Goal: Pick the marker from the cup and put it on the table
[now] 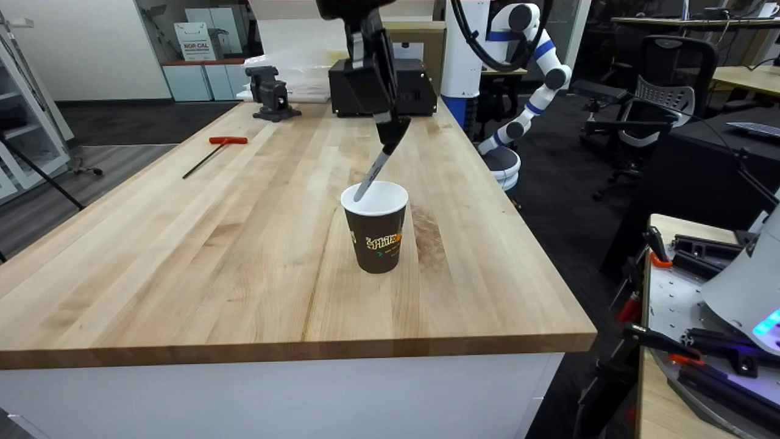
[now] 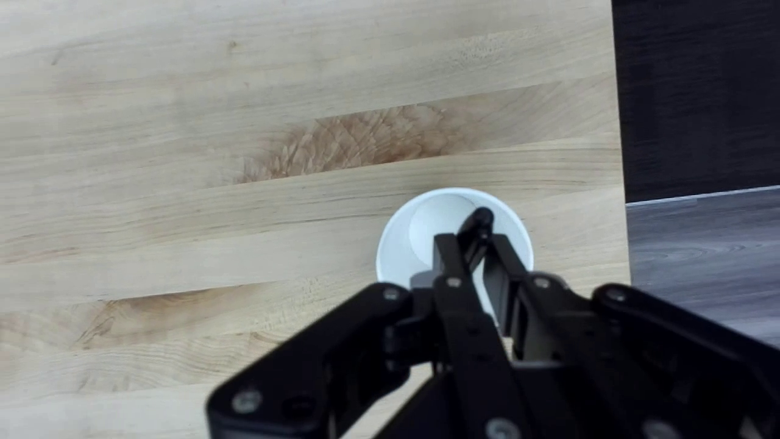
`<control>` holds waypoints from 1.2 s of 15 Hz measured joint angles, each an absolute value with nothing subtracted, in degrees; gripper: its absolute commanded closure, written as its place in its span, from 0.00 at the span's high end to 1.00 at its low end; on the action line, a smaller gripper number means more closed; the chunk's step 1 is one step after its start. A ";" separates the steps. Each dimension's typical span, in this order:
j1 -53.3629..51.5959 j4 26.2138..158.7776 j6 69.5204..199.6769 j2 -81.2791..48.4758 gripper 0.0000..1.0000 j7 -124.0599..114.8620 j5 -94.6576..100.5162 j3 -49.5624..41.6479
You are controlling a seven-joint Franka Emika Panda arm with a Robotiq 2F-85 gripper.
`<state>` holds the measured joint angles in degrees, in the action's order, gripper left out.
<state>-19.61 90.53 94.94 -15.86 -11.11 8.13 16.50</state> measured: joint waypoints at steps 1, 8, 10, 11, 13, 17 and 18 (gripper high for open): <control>-19.61 89.58 94.77 -15.86 0.03 -10.94 8.50 16.47; -19.31 86.91 94.95 -15.95 0.03 -10.40 11.59 13.34; -18.81 86.90 95.44 -16.34 0.03 -10.60 12.73 11.54; -18.39 86.89 96.09 -16.67 0.03 -10.88 13.15 10.63; -17.34 86.86 97.95 -17.50 0.03 -11.69 13.84 8.87; -15.48 86.84 102.26 -18.74 0.03 -15.78 15.74 5.58; -15.16 86.84 103.14 -18.88 0.03 -17.38 16.18 4.74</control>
